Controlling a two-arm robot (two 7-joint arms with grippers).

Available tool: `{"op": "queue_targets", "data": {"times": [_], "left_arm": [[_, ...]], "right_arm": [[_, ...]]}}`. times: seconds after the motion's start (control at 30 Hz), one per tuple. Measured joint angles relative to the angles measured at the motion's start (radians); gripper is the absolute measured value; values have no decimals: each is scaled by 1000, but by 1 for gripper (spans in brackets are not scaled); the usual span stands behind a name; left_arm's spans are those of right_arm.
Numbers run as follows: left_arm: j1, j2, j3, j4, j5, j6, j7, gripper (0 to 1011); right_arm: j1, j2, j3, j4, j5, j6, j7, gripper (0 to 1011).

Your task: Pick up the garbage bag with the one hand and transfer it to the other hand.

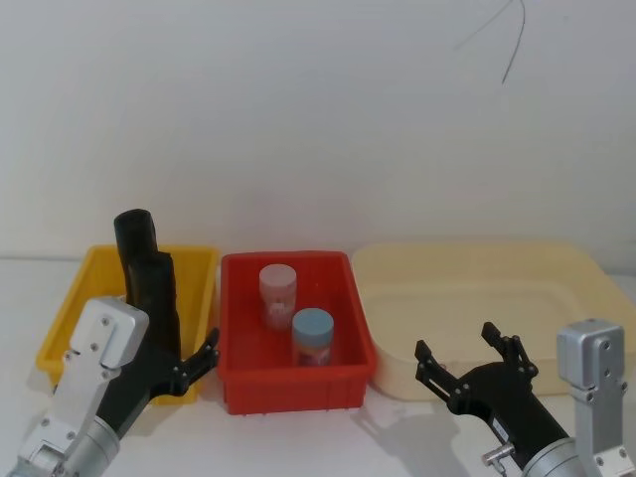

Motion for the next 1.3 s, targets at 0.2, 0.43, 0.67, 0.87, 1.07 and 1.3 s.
{"op": "queue_targets", "data": {"times": [0.2,0.43,0.67,0.87,1.07,1.3], "left_arm": [[0,0,0,0,0,0,0,1001],[0,0,0,0,0,0,0,1001],[1,-1,-1,0,1,0,0,1001],[12,-6,-10,-15,12,-4,25,1001],[30,-17,-27,-32,24,-3,64,1001],[49,-34,-58,-40,35,9,117,1001]], "right_arm": [[0,0,0,0,0,0,0,1000],[0,0,0,0,0,0,0,1000],[0,0,0,0,0,0,0,999],[0,0,0,0,0,0,0,999],[0,0,0,0,0,0,0,1000],[0,0,0,0,0,0,0,999]]}}
